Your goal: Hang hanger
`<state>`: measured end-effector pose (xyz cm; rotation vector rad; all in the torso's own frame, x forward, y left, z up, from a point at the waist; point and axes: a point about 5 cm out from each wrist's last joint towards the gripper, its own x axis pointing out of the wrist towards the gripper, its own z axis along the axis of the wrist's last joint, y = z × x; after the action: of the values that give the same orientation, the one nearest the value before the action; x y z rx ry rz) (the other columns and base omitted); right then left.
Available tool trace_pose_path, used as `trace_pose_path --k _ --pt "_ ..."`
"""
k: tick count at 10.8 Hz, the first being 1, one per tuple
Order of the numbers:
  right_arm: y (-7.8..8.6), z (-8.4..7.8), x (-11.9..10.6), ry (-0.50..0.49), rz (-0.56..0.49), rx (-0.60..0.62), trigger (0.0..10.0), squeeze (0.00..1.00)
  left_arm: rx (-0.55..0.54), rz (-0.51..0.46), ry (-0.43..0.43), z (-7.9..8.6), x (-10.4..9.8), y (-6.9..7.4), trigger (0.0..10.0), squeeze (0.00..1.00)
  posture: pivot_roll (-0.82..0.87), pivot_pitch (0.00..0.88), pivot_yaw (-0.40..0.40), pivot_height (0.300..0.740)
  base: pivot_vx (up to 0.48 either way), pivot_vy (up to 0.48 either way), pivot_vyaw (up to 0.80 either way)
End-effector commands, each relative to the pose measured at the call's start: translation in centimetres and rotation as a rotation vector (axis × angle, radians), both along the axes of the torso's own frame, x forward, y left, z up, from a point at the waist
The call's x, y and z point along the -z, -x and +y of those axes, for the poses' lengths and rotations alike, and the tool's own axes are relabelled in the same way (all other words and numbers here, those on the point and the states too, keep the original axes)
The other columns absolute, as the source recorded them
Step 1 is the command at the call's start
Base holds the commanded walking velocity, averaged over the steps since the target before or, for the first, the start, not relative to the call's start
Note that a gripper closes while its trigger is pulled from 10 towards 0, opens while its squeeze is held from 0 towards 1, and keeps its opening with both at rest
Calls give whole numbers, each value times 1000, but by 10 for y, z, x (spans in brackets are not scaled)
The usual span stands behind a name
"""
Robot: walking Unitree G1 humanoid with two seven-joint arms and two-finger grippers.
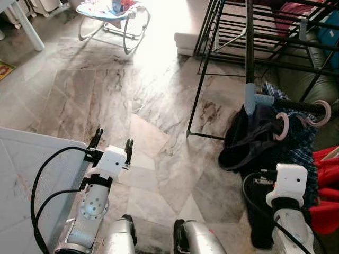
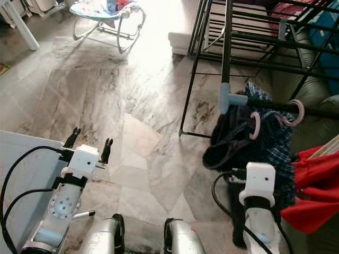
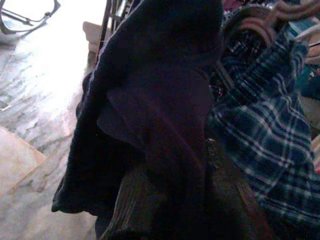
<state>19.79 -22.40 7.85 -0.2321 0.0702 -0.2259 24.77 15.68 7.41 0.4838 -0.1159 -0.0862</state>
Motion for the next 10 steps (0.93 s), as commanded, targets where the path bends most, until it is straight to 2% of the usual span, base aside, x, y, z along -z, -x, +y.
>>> trace_pose_path --k 1,2,6,10 --pt "0 -1 -1 12 -18 7 0 0 -11 26 2 0 6 2 10000 0 -1 166 -69 740 -247 0 0" --pt "-7 3 -9 62 -58 -43 0 0 -14 26 6 0 6 2 10000 0 1 167 -70 740 -274 0 0" --pt "-14 -6 -11 59 -62 -32 0 0 -20 27 10 0 6 2 10000 0 2 169 -78 740 -287 0 0" --pt "-21 4 -10 35 -63 -73 0 0 3 1 -16 3 -1 0 10000 0 6 174 -76 740 -291 0 0"
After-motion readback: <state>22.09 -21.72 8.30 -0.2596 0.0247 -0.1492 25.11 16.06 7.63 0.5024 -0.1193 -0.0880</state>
